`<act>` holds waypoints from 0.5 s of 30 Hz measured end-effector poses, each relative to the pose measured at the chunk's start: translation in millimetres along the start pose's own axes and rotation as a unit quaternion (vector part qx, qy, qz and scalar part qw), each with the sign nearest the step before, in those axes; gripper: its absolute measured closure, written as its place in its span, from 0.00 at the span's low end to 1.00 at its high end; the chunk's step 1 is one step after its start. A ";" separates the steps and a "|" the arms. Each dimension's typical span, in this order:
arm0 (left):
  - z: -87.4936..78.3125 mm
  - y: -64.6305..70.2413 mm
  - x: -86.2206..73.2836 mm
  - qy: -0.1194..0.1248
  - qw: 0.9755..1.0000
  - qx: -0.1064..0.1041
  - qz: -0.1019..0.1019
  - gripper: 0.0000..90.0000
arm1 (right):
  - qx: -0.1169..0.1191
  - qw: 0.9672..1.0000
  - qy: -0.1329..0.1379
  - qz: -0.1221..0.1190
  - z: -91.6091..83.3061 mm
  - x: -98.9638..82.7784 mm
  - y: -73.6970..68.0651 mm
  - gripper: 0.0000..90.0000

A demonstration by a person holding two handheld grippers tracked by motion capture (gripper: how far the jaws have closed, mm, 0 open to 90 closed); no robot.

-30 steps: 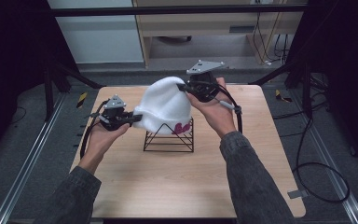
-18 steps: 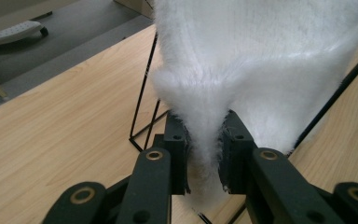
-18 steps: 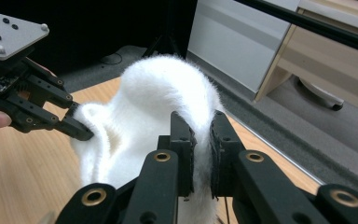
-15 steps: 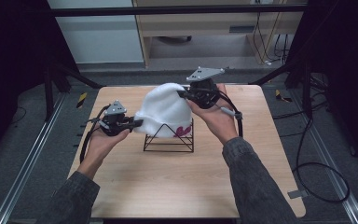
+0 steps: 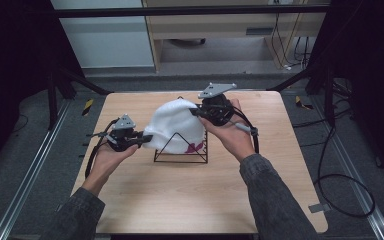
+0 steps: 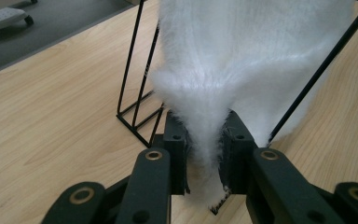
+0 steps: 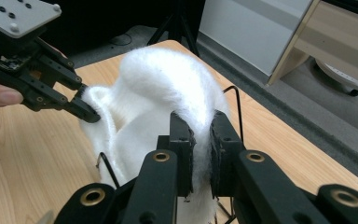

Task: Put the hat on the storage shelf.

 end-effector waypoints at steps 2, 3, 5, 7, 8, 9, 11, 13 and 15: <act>1.2 -0.4 -2.7 -0.002 1.000 -0.002 -0.001 0.83 | 0.004 1.000 0.000 0.000 -0.3 -1.1 -1.8 0.91; 1.4 -0.2 -3.2 -0.002 1.000 -0.002 -0.002 0.83 | 0.005 1.000 -0.001 0.000 -0.5 -1.6 -2.5 0.91; 1.7 0.1 -4.0 -0.004 1.000 -0.001 0.000 0.83 | 0.007 1.000 -0.003 -0.001 -1.1 -2.0 -3.7 0.91; 1.9 0.4 -4.5 -0.005 1.000 0.000 0.001 0.83 | 0.008 1.000 -0.003 -0.003 -1.8 -2.3 -5.1 0.91; 2.1 0.6 -4.9 -0.006 1.000 0.000 0.000 0.83 | 0.008 1.000 -0.003 -0.003 -2.2 -2.3 -5.7 0.91; 2.3 0.8 -5.2 -0.007 1.000 0.000 0.001 0.83 | 0.009 1.000 -0.005 -0.002 -2.5 -2.5 -6.6 0.91; 3.0 0.9 -6.4 -0.008 1.000 0.001 0.002 0.83 | 0.010 1.000 -0.007 -0.005 -2.7 -3.3 -7.6 0.91; 3.7 1.2 -8.1 -0.010 1.000 0.001 0.003 0.83 | 0.010 1.000 -0.010 -0.003 -2.9 -4.5 -8.8 0.91; 4.0 1.3 -10.0 -0.012 1.000 0.001 0.002 0.83 | 0.011 1.000 -0.010 -0.004 -3.1 -5.9 -10.1 0.91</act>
Point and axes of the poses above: each handheld gripper's, and its own axes: z roughly forward along the jaws, x roughly out of its top, y roughly to its right, the point moved 6 cm from there along z, roughly forward along the jaws, and after that the axes turned 2 degrees about -z, right-handed, at the moved point
